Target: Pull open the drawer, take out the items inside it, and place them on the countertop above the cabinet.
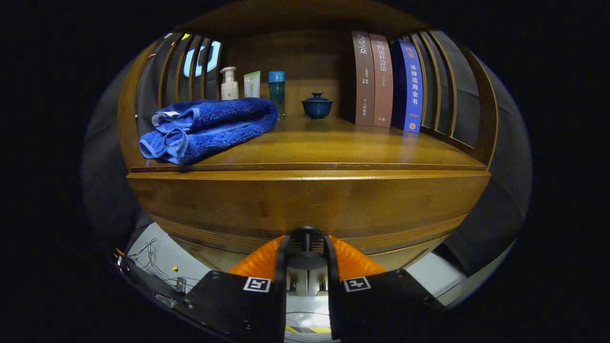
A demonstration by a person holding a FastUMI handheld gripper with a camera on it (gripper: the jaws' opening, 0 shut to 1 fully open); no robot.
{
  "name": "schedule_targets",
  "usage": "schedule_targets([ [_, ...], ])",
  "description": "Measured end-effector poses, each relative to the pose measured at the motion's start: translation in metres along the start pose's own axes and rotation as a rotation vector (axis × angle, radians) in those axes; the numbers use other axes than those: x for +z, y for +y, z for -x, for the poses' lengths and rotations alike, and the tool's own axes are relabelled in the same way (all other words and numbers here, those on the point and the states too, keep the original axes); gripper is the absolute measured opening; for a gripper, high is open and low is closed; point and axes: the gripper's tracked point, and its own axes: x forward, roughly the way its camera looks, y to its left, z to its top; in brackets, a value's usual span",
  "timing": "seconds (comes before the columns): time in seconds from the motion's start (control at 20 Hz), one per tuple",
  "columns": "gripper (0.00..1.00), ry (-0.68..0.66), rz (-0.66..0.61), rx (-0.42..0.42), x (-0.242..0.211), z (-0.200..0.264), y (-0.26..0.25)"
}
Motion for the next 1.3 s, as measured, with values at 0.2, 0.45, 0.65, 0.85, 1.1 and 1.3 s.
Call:
schedule_targets([
  [0.2, 0.40, 0.012, 0.001, 0.007, -0.011, 0.021, 0.000],
  [0.45, 0.40, 0.022, 0.003, 0.016, -0.030, 0.060, -0.002],
  [0.65, 0.40, 0.038, 0.017, 0.015, -0.047, 0.090, -0.002],
  [0.85, 0.40, 0.063, -0.004, 0.027, -0.062, 0.117, -0.003],
  [1.1, 0.40, 0.103, -0.016, 0.043, -0.086, 0.148, -0.004],
  [1.3, 0.40, 0.103, -0.025, 0.044, -0.094, 0.157, -0.004],
])
